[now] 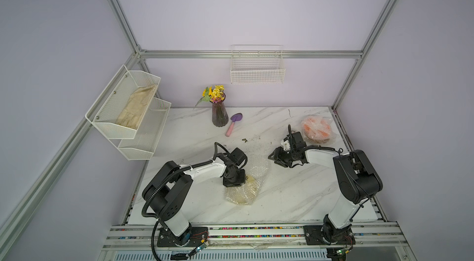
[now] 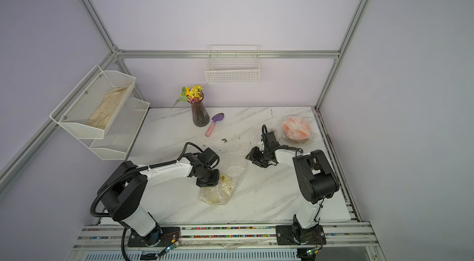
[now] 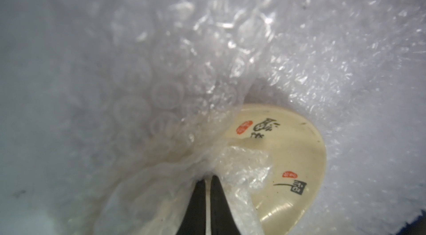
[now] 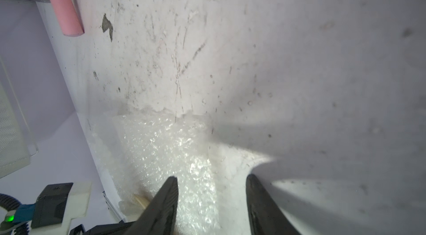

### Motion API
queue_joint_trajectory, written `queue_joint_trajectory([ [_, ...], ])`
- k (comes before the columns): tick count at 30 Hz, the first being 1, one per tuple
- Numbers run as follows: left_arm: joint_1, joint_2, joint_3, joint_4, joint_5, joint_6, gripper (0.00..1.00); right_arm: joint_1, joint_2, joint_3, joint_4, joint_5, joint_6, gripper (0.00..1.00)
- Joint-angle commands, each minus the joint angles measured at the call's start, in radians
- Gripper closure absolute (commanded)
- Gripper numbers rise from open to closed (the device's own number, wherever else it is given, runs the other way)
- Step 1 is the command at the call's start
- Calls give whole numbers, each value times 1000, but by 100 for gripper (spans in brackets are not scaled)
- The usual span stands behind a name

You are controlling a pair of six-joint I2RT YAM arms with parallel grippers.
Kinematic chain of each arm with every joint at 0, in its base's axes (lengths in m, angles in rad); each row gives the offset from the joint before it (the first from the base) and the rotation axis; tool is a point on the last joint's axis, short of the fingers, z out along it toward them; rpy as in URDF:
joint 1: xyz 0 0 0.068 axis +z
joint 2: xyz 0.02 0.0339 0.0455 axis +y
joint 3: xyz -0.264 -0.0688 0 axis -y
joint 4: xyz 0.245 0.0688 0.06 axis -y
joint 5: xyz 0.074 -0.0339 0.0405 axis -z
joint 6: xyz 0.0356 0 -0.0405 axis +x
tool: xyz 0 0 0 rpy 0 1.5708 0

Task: Wrap dinner plates in bubble wrap
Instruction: Wrap the plate in the bubble wrap.

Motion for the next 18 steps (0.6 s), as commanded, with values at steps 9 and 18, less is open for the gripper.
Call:
queue_joint_trajectory([
  [9,-2,81,-82,-58,-59,10,91,1,111,53,20,-106,17,87],
  [18,-2,94,-76,-45,-57,13,92,63,-134,56,-124,-56,53,100],
])
